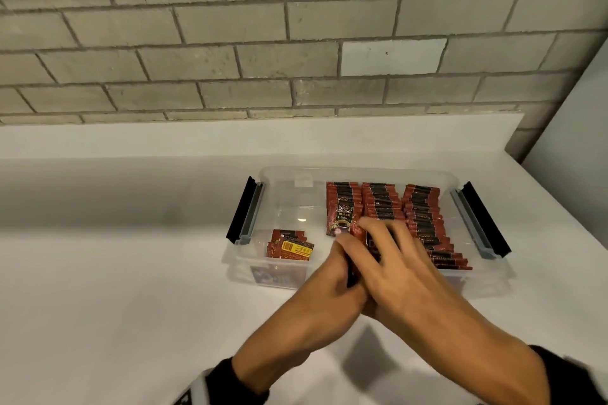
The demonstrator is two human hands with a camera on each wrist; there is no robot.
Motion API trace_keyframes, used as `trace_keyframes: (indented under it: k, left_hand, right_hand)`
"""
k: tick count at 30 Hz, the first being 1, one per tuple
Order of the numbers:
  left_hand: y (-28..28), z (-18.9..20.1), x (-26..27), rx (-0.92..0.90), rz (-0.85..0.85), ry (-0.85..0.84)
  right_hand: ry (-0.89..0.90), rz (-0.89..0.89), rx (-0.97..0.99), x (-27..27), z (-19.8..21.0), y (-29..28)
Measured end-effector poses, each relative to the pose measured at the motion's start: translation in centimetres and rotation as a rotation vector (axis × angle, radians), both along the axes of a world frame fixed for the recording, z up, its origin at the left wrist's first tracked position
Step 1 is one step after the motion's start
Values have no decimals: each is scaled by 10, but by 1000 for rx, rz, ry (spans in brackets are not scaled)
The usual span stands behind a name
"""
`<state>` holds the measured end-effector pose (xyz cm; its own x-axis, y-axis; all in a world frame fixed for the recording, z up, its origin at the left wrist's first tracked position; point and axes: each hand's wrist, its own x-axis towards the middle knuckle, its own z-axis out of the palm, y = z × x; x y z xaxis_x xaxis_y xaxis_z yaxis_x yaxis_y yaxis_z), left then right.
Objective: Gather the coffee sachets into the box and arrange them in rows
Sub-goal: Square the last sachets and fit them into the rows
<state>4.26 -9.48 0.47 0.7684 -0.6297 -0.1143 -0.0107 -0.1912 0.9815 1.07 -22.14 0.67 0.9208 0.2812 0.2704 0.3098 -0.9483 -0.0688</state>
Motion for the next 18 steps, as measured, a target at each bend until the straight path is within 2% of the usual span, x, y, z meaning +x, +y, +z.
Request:
trace_keyframes:
  k: [2, 4, 5, 8, 10, 12, 14, 18]
  left_hand:
    - [1, 8, 11, -10, 35, -41]
    - [3, 19, 27, -3, 70, -98]
    - [5, 24, 36, 22, 81, -141]
    - [7, 40, 61, 117, 41, -180]
    - [5, 41, 75, 202, -4, -169]
    - [3, 36, 86, 280, -31, -125]
    - [2, 25, 96, 360, -49, -60]
    - [0, 6, 113, 538, -79, 47]
  right_hand:
    - [125, 89, 75, 11, 25, -7]
    - [459, 101, 227, 26, 64, -21]
    - [556, 99, 252, 38, 81, -28]
    - [671, 139, 253, 76, 107, -43]
    - [656, 135, 132, 104, 103, -42]
    - [716, 124, 41, 128, 91, -40]
    - [804, 116, 6, 146, 71, -36]
    - [864, 93, -138, 161, 29, -30]
